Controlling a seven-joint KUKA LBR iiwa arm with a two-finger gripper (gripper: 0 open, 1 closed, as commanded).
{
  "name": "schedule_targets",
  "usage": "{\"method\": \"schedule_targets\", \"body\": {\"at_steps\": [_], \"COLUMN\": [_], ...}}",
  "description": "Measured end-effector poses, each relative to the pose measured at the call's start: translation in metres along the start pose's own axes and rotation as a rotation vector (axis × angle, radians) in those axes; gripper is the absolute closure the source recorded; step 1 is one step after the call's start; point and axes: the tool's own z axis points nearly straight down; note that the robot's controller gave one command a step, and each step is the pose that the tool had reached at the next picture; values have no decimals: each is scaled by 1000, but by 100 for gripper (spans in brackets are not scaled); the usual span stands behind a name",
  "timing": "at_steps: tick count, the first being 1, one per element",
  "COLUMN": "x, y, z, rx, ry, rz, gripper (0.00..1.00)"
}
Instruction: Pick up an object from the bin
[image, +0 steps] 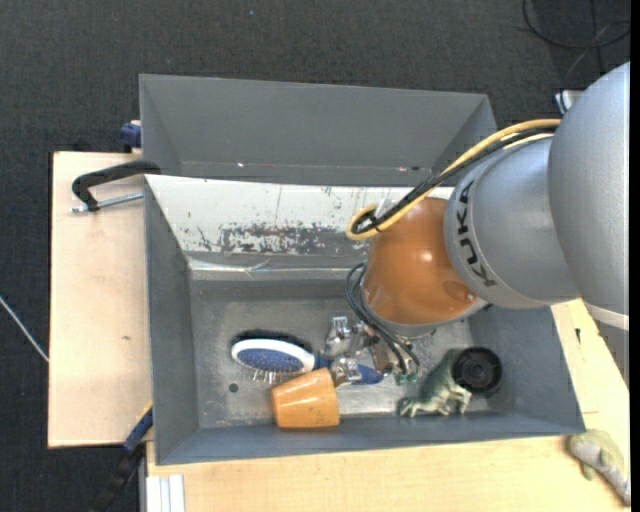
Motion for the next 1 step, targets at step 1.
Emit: {"method": "schedule_targets", "body": {"at_steps": [1], "x": [-21], "y": [15], "z": [-146], "rx": [0], "ry": [-8], "rz": [-131], "gripper": [100]}}
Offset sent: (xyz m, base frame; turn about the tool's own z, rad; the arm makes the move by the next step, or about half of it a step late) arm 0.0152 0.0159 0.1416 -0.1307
